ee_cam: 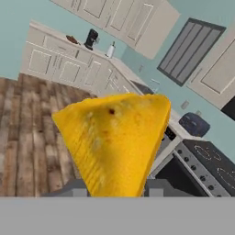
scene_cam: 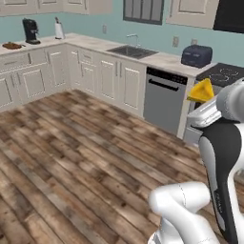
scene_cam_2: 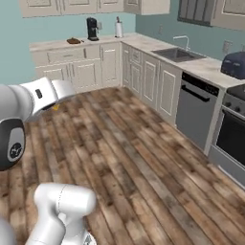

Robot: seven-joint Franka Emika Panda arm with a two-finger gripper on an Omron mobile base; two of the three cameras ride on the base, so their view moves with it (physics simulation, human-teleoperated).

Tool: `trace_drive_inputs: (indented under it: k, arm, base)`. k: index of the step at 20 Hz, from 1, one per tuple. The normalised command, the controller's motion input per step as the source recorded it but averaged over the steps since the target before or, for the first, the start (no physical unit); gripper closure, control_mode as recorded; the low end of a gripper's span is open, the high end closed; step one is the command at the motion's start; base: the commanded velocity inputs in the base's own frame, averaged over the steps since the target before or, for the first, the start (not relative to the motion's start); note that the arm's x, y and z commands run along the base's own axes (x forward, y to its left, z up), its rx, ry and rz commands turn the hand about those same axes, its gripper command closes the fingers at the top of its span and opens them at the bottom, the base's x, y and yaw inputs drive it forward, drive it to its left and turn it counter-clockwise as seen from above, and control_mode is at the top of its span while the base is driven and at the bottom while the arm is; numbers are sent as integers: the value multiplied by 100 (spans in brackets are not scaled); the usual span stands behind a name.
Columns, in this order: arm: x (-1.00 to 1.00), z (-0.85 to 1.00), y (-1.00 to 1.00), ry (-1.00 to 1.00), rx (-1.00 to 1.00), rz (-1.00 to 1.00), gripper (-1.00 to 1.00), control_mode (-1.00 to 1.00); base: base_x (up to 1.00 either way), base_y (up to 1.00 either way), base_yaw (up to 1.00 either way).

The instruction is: Retrieve the sausage and cheese from the fridge and place them on the cutting board on the counter.

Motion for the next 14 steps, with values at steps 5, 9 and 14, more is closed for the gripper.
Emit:
trace_drive_inputs:
  k: [5, 9, 14]
  arm:
    - [0, 0, 0, 0, 0, 0, 100, 100]
    - [0, 0, 0, 0, 0, 0, 100, 100]
    - [0, 0, 0, 0, 0, 0, 100, 100]
  base:
    - [100, 67, 15]
    - [100, 73, 18]
    - [100, 36, 32]
